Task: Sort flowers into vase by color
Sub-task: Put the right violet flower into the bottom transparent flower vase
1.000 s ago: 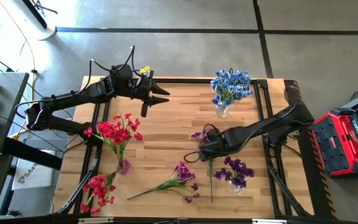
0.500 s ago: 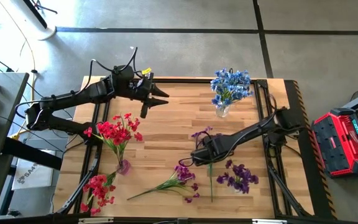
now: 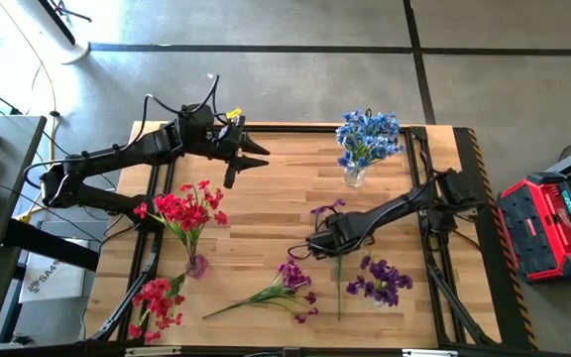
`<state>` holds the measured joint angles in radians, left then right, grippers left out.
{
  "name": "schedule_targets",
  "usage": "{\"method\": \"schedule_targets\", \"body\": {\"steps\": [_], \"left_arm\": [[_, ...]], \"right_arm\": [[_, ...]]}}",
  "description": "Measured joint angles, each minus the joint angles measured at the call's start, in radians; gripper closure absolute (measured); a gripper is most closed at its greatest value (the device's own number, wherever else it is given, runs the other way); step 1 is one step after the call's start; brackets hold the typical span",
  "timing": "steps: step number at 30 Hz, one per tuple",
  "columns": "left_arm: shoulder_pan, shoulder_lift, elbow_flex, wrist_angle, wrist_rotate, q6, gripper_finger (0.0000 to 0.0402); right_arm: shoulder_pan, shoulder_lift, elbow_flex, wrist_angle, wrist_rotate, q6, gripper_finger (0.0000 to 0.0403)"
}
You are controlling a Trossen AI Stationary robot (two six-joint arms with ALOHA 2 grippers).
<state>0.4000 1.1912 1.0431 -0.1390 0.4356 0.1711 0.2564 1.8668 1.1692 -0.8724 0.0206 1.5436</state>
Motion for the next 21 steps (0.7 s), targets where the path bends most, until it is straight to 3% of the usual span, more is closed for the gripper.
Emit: {"method": "schedule_targets", "body": {"steps": [9,14,21], "left_arm": [[0.000,0.000,0.000,0.000,0.000,0.023,0.0293],[0.000,0.000,0.000,0.000,0.000,0.043,0.0293],[0.001,0.000,0.000,0.013,-0.031,0.076,0.0293]], "right_arm": [[-0.008,-0.008,-0.005,0.034,-0.008,-0.007,0.0390],[-0.008,-0.041,0.024,0.036,0.067,0.003,0.0387],[-0.007,-0.133,0.113,0.032,0.300,-0.065,0.0398]]}}
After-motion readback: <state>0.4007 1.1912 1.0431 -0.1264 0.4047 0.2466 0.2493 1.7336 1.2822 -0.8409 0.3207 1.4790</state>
